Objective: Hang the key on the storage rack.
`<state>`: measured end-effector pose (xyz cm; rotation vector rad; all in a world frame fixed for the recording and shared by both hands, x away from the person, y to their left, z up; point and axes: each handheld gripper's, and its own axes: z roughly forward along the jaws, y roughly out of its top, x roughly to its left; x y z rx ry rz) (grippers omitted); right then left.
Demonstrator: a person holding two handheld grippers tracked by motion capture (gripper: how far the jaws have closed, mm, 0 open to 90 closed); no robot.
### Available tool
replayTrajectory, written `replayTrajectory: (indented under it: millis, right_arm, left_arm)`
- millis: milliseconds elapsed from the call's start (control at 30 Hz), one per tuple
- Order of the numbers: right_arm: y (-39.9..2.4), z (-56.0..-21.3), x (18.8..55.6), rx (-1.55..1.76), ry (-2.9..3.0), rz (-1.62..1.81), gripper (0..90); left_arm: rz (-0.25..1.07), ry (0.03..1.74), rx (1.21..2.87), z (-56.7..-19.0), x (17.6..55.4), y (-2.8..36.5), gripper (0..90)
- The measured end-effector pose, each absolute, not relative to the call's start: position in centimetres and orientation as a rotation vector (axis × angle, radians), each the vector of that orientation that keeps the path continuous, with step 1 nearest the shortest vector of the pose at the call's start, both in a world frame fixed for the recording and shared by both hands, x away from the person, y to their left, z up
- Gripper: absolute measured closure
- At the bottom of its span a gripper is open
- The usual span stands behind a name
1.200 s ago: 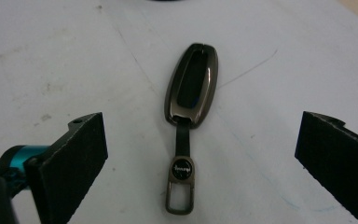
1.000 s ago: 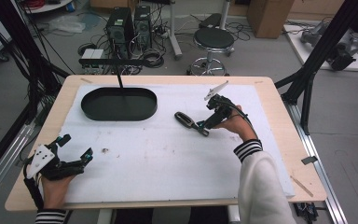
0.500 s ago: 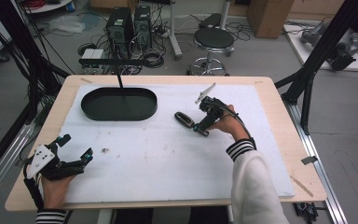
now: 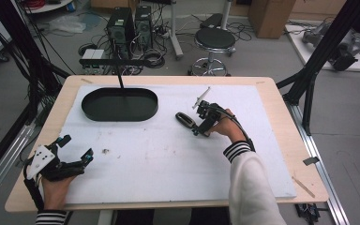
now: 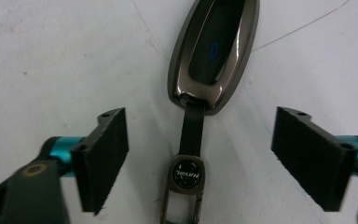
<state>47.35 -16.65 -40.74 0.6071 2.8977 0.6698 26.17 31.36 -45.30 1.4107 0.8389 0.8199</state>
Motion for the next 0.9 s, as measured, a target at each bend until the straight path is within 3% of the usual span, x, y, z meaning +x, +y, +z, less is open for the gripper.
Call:
replayTrajectory:
  millis: [267,467,900]
  right_arm:
    - [-16.33,-40.89,47.42,0.598,2.902,0.642,40.5]
    - [-16.30,-41.02,47.50,0.603,2.909,0.625,49.8]
    - [-16.11,-41.30,47.66,0.614,2.922,0.599,59.1]
  left_arm:
    - [0.821,0.839,1.411,-45.30,26.17,31.36,1.7]
    - [0.820,0.840,1.409,-45.31,26.16,31.36,1.7]
    - [0.822,0.841,1.409,-45.31,26.15,31.36,1.7]
